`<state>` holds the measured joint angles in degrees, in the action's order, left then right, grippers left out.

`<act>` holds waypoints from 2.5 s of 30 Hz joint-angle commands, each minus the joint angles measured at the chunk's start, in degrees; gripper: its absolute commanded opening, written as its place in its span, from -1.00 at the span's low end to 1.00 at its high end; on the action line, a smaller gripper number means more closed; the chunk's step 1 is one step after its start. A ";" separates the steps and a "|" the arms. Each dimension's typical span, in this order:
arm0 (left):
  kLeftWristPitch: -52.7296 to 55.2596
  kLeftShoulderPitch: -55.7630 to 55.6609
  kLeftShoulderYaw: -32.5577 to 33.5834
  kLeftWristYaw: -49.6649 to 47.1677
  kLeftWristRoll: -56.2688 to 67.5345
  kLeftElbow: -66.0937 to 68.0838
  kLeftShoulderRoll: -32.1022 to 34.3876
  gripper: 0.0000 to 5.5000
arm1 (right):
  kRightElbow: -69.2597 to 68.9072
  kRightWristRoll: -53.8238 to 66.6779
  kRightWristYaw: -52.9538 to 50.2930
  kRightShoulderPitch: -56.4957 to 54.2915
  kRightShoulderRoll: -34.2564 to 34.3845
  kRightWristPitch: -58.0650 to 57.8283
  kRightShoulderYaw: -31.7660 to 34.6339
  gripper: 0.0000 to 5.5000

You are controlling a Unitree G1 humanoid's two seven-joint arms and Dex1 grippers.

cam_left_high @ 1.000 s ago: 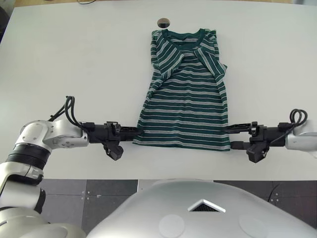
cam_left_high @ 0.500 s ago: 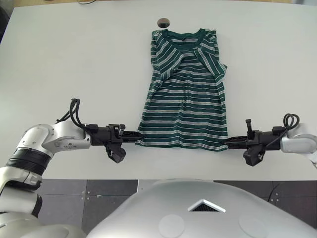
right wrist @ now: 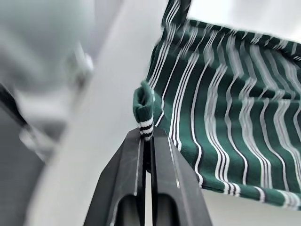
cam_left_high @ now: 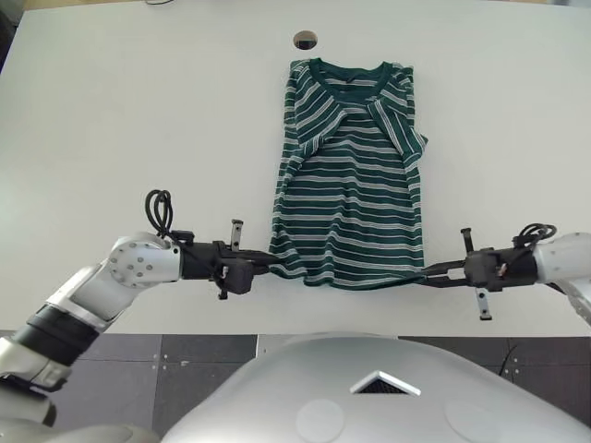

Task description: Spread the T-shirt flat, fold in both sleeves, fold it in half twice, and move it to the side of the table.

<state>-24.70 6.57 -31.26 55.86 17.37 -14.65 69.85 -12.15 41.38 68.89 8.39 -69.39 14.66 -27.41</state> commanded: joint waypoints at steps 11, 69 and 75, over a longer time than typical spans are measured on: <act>23.34 -5.27 17.30 -1.88 24.88 -5.30 -9.67 -0.96 | -4.01 6.94 -0.48 3.16 7.77 -15.57 21.14 -0.96; -22.53 -41.21 -10.89 -54.55 -92.95 53.86 -25.96 -0.66 | 50.12 -61.19 -3.86 -40.92 35.28 16.86 -1.59 -0.53; -18.87 -54.85 -26.20 -74.75 -109.05 61.76 -29.68 -0.66 | 11.09 -44.28 23.43 -34.57 27.19 -16.64 -13.92 -0.53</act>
<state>-47.07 -43.19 -45.49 -10.38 -76.27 40.83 39.69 19.63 -10.38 76.38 -31.31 -36.45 17.12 -29.76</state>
